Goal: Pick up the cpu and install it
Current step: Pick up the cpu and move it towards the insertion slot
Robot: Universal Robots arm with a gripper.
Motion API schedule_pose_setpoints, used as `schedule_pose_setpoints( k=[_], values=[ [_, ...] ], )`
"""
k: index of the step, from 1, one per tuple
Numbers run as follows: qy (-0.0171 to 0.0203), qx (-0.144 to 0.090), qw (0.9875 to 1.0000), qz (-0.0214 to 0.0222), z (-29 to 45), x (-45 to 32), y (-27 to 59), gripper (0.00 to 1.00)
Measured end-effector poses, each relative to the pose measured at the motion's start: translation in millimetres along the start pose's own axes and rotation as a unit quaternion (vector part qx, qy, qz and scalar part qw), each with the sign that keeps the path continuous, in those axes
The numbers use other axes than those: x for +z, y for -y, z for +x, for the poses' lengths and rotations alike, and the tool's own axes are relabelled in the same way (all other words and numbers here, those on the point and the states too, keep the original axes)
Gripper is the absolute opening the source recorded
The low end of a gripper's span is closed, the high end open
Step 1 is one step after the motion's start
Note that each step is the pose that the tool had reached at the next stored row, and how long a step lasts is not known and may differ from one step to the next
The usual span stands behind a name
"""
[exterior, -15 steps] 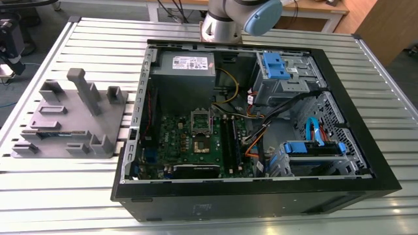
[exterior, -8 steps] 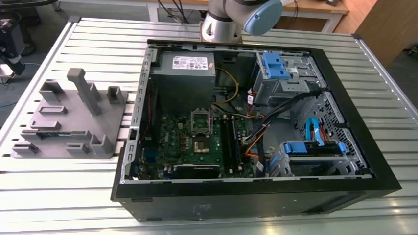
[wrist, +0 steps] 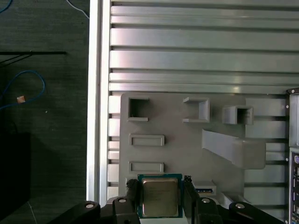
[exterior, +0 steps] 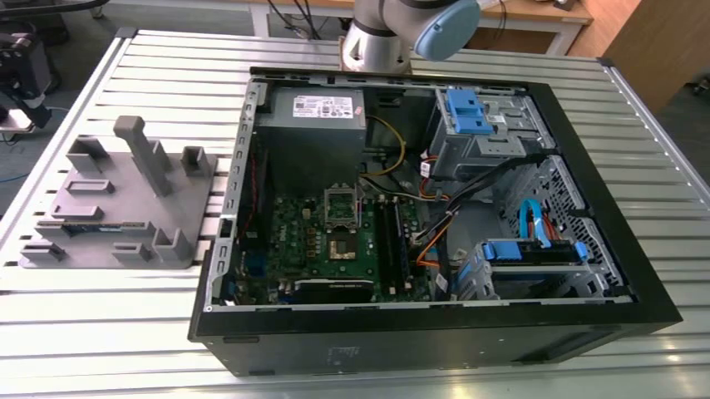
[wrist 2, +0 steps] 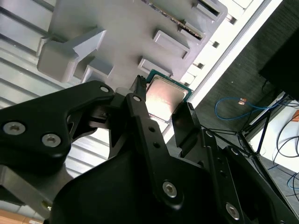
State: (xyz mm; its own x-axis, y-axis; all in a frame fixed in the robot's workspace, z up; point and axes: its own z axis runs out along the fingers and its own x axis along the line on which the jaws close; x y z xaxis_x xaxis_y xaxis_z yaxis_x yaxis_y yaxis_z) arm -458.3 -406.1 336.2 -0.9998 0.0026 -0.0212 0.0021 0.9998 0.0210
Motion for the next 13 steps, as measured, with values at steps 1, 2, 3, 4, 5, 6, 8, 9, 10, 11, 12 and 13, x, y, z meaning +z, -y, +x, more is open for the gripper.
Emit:
schedule_pose_setpoints(
  k=[1, 2, 3, 4, 5, 6, 8, 9, 10, 11, 12, 13],
  values=[
    [0.0000, 0.000, 1.0000, 0.0000, -2.0, 0.0, 0.0, 0.47],
    [0.0000, 0.000, 1.0000, 0.0000, -4.1, 0.1, 0.0, 0.47],
    [0.0000, 0.000, 1.0000, 0.0000, -5.9, 0.1, 0.0, 0.47],
    [-0.0001, 0.000, 1.0000, 0.0000, -7.8, 0.1, 0.0, 0.47],
    [-0.0001, 0.000, 1.0000, 0.0000, -9.6, 0.1, 0.0, 0.47],
    [0.0000, 0.000, 1.0000, 0.0000, -11.0, 0.2, 0.0, 0.47],
    [0.0000, 0.000, 1.0000, 0.0000, -11.5, 0.2, -0.1, 0.47],
    [-0.0001, 0.000, 1.0000, -0.0001, -11.5, -0.2, -0.1, 0.47],
    [-0.0001, 0.000, 1.0000, -0.0002, -11.6, -1.2, -0.1, 0.47],
    [-0.0001, 0.000, 1.0000, -0.0005, -11.7, -2.5, -0.1, 0.47],
    [0.0000, 0.000, 1.0000, -0.0007, -11.7, -4.4, -0.2, 0.47],
    [0.0000, 0.000, 1.0000, -0.0008, -11.8, -6.9, -0.2, 0.47]
  ],
)
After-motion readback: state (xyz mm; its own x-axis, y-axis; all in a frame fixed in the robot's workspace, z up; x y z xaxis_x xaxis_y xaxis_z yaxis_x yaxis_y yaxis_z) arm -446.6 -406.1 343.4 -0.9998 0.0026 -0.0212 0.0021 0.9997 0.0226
